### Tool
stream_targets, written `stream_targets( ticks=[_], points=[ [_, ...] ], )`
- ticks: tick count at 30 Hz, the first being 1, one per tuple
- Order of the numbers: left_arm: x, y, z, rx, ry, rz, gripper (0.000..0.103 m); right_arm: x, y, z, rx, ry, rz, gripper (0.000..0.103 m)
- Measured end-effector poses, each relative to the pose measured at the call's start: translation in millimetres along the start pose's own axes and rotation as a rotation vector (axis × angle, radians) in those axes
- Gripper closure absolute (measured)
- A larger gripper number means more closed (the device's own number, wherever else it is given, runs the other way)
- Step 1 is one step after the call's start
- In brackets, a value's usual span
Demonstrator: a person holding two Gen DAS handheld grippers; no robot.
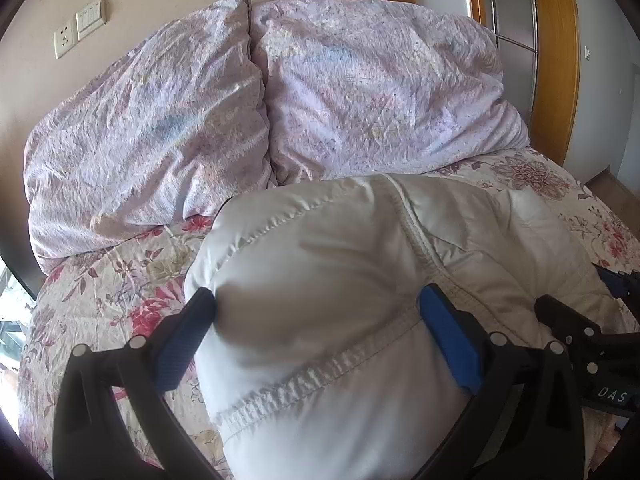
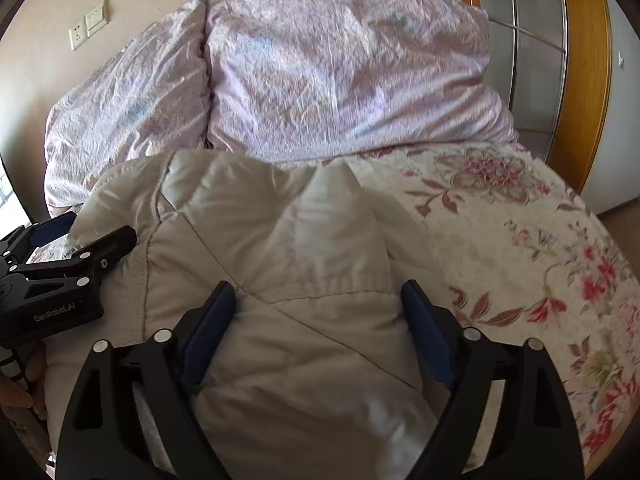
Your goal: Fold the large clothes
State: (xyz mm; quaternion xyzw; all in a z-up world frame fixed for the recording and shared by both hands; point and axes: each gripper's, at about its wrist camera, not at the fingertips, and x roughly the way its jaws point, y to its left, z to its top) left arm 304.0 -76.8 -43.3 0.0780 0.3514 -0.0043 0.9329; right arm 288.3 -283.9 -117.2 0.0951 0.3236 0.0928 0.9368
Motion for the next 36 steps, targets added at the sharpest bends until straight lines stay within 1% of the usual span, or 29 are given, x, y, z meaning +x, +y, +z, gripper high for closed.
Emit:
stream_targets(
  ticks=[2, 13, 25, 28, 30, 31, 32, 33, 35, 36],
  points=[
    [4, -3, -1, 0.015, -0.001, 0.013, 0.002, 7, -3, -2, 0.012, 0.006, 0.018, 0.011],
    [21, -5, -6, 0.017, 0.009, 0.007, 0.002, 12, 0, -11, -0.007, -0.029, 0.001, 0.01],
    [33, -9, -6, 0.026, 0.025, 0.037, 0.002, 19, 1, -9, -0.011, -0.016, -0.019, 0.01],
    [29, -6, -6, 0.016, 0.015, 0.031, 0.002, 19, 0, -8, -0.007, -0.005, -0.002, 0.009],
    [19, 1, -6, -0.001, 0.007, 0.008, 0.002, 17, -4, 0, -0.002, 0.053, 0.023, 0.008],
    [11, 7, -8, -0.03, 0.01, -0.01, 0.002, 14, -6, 5, 0.006, 0.088, 0.037, 0.008],
    [2, 17, -10, -0.07, 0.016, -0.043, 0.002, 8, -9, 9, 0.018, 0.119, 0.058, 0.008],
    [-9, 31, -14, -0.128, 0.03, -0.108, 0.002, -3, -15, 13, 0.036, 0.133, 0.093, 0.008],
    [-25, 57, -21, -0.221, 0.046, -0.217, 0.002, -21, -27, 18, 0.072, 0.13, 0.136, 0.008],
    [-31, 68, -25, -0.254, 0.048, -0.249, 0.002, -29, -35, 21, 0.094, 0.134, 0.151, 0.005]
  ],
)
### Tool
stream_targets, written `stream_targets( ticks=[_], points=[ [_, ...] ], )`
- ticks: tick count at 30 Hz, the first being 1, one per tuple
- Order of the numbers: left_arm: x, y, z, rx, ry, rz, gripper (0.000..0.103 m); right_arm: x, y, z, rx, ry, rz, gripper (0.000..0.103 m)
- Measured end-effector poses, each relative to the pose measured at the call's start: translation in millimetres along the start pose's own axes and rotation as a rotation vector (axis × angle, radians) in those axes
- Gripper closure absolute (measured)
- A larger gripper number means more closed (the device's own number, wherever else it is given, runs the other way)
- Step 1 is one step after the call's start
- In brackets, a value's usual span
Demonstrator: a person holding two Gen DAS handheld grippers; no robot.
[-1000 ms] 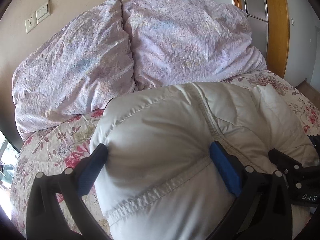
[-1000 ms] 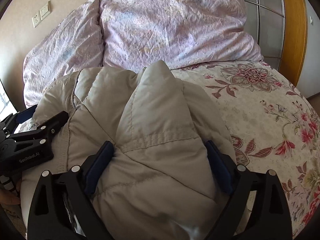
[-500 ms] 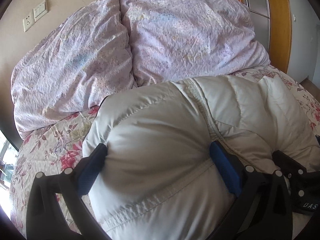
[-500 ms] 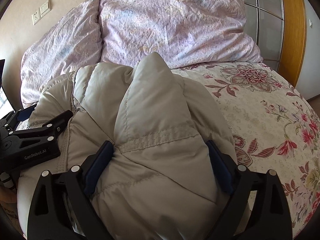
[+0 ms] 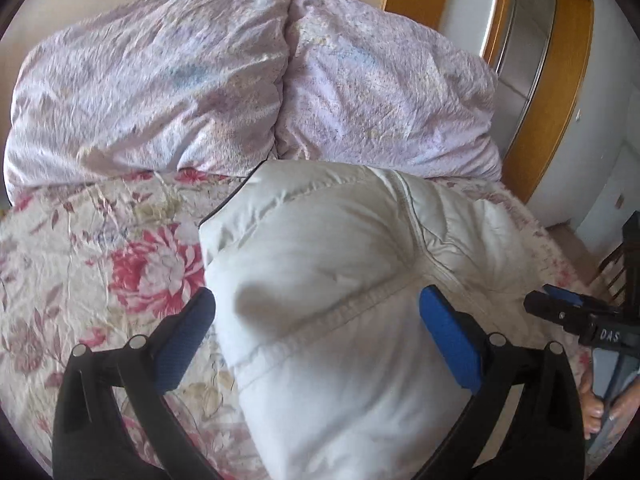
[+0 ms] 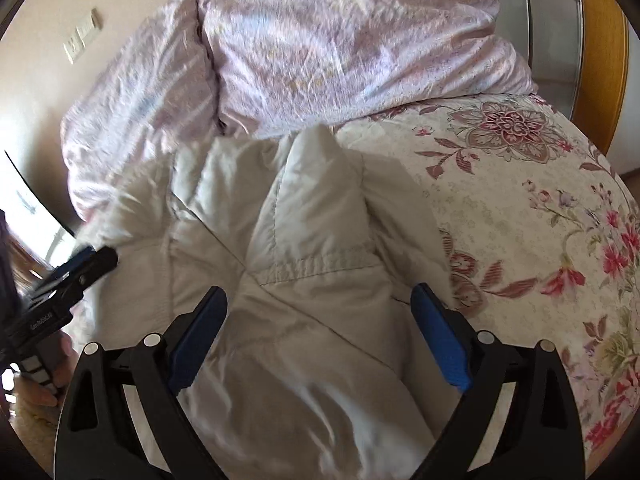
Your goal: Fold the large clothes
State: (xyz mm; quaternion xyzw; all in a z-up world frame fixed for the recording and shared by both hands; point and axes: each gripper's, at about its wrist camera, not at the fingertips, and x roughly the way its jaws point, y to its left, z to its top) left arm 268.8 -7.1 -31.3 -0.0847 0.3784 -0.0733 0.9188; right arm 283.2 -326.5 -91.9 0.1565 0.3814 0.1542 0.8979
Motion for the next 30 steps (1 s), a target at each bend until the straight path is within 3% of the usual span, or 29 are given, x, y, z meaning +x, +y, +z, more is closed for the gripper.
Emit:
stream_targets(
  ticks=[4, 8, 15, 20, 30],
  points=[
    [-18, 23, -4, -0.04, 0.034, -0.069, 0.002, -12, -31, 10, 0.119, 0.082, 0.078, 0.001],
    [-14, 29, -11, -0.056, 0.089, -0.12, 0.002, 6, -53, 13, 0.217, 0.21, 0.105, 0.001],
    [2, 29, -17, -0.094, 0.153, -0.2, 0.002, 39, -80, 8, 0.355, 0.326, 0.232, 0.001],
    [16, 38, -19, -0.159, 0.194, -0.268, 0.002, 55, -84, 9, 0.359, 0.386, 0.299, 0.001],
    [24, 45, -23, -0.214, 0.205, -0.334, 0.002, 83, -70, 6, 0.338, 0.463, 0.411, 0.001]
  ],
)
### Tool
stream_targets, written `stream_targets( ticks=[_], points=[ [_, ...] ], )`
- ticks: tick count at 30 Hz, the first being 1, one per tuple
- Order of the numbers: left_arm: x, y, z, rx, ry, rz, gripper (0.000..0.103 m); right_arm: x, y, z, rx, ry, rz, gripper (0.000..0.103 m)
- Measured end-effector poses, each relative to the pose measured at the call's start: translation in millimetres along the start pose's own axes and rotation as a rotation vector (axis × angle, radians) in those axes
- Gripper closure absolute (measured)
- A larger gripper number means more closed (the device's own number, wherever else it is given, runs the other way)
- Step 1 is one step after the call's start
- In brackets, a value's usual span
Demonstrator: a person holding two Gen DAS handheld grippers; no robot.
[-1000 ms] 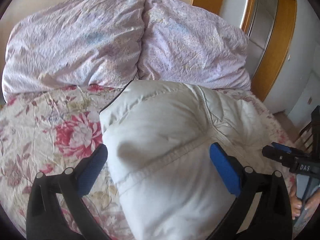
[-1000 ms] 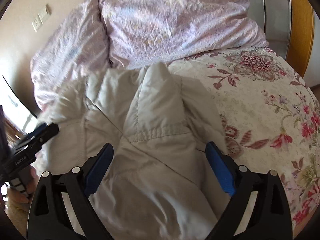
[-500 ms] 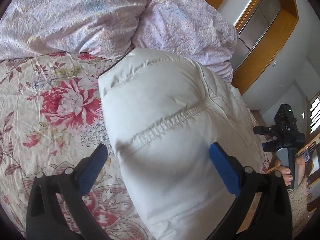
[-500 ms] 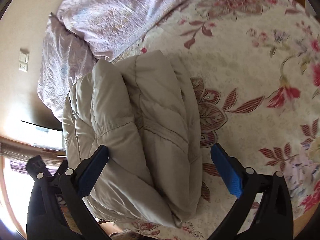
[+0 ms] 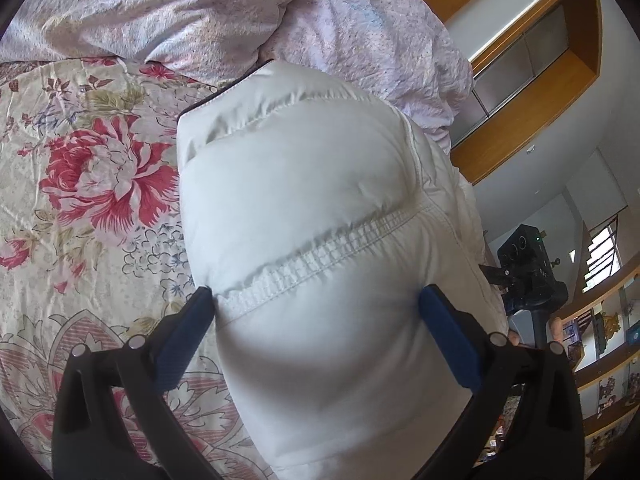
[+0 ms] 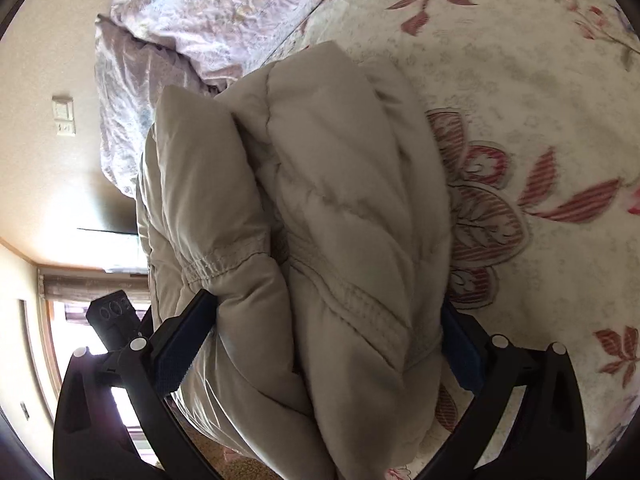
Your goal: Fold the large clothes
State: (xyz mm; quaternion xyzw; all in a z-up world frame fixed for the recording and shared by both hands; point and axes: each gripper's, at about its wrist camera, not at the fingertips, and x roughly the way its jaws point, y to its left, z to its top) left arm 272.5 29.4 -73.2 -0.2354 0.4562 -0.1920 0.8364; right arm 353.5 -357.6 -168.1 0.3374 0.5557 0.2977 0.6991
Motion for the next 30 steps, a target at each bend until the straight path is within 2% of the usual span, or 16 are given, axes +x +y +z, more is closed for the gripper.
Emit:
stream_targets(
  ticks=[2, 6, 18, 21, 24, 30],
  points=[
    [1, 6, 0, -0.025, 0.014, -0.028, 0.002, 5, 9, 0, -0.031, 0.022, -0.015, 0.001],
    [5, 15, 0, -0.072, 0.03, -0.068, 0.002, 10, 10, 6, -0.015, 0.035, -0.018, 0.001],
    [9, 10, 2, -0.076, 0.018, -0.04, 0.002, 14, 17, 5, -0.049, 0.031, -0.017, 0.001],
    [8, 14, 0, -0.059, 0.029, -0.065, 0.002, 16, 19, 7, -0.057, 0.035, -0.013, 0.001],
    [10, 21, -1, -0.103, 0.041, -0.098, 0.002, 17, 18, 10, -0.047, 0.04, -0.014, 0.001],
    [14, 24, -3, -0.13, 0.022, -0.111, 0.002, 17, 12, 12, -0.036, 0.031, -0.002, 0.001]
  ],
)
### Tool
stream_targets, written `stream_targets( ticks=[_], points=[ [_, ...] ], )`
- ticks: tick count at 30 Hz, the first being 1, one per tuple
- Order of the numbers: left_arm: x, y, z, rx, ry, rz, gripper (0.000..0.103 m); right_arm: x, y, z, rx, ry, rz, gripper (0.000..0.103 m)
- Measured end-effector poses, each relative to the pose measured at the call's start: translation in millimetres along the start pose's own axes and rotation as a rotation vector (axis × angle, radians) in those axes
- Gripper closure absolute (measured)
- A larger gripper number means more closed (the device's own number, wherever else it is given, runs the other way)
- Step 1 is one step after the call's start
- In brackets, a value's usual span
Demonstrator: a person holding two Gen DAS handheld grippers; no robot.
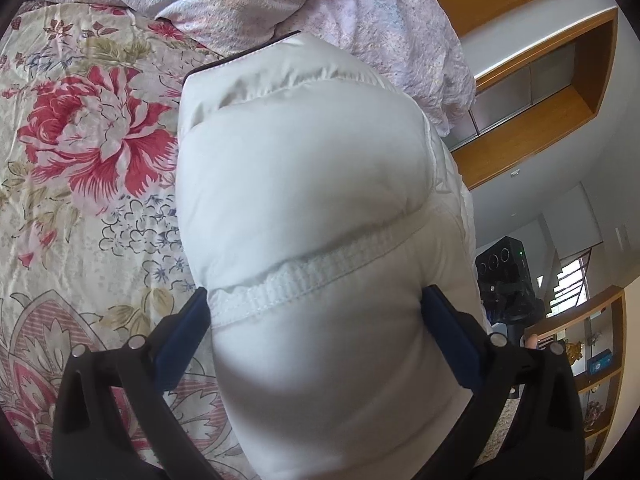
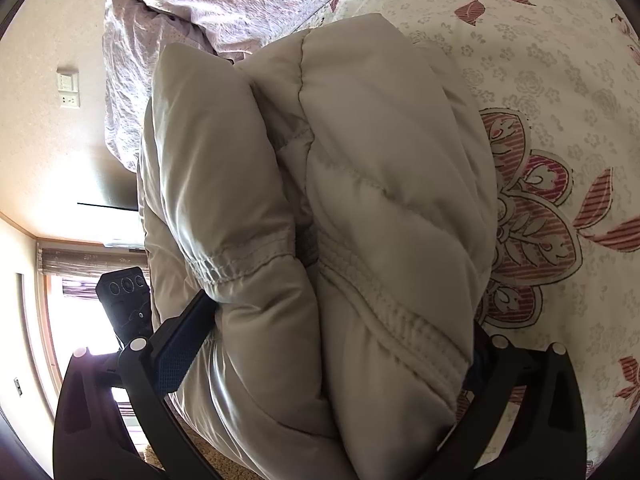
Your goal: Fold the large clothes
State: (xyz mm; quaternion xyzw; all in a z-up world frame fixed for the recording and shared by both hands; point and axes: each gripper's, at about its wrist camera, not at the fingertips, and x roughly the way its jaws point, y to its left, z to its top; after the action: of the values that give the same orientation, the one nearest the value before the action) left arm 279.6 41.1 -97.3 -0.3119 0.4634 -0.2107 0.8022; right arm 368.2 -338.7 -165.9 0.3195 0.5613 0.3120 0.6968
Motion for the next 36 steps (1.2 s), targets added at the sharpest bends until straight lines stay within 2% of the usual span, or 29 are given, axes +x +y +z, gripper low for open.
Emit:
stream_targets(
  ticks=[7, 13, 17, 21, 23, 25, 27, 32, 36],
  points=[
    [2, -3, 2, -0.013, -0.008, 0.006, 0.002, -3, -3, -5, -0.04, -0.009, 0.021, 0.001],
    [3, 5, 3, -0.023, 0.008, -0.032, 0.002, -3, 1, -5, -0.041, -0.012, 0.007, 0.001],
    [3, 4, 0, -0.033, -0.015, -0.032, 0.002, 1, 6, -7, -0.057, -0.013, 0.007, 0.001],
    [4, 8, 0, -0.07, -0.009, -0.066, 0.002, 4, 12, -10, -0.082, -0.017, 0.013, 0.001],
    [1, 6, 1, -0.072, -0.013, -0.071, 0.004, 8, 17, -13, -0.1, -0.019, 0.017, 0.001],
    [-6, 0, 1, -0.049, -0.023, -0.076, 0.015, 9, 21, -16, -0.116, -0.025, 0.018, 0.001],
    [-12, -3, 3, -0.03, -0.026, -0.08, 0.019, 9, 23, -17, -0.116, -0.031, 0.031, 0.002],
    [-27, -6, 9, 0.009, -0.061, -0.057, 0.023, 11, 38, -18, -0.143, -0.047, 0.074, 0.013],
    [-44, -2, 19, 0.015, -0.098, -0.041, 0.024, 23, 55, -9, -0.164, -0.046, 0.096, 0.017]
  ],
)
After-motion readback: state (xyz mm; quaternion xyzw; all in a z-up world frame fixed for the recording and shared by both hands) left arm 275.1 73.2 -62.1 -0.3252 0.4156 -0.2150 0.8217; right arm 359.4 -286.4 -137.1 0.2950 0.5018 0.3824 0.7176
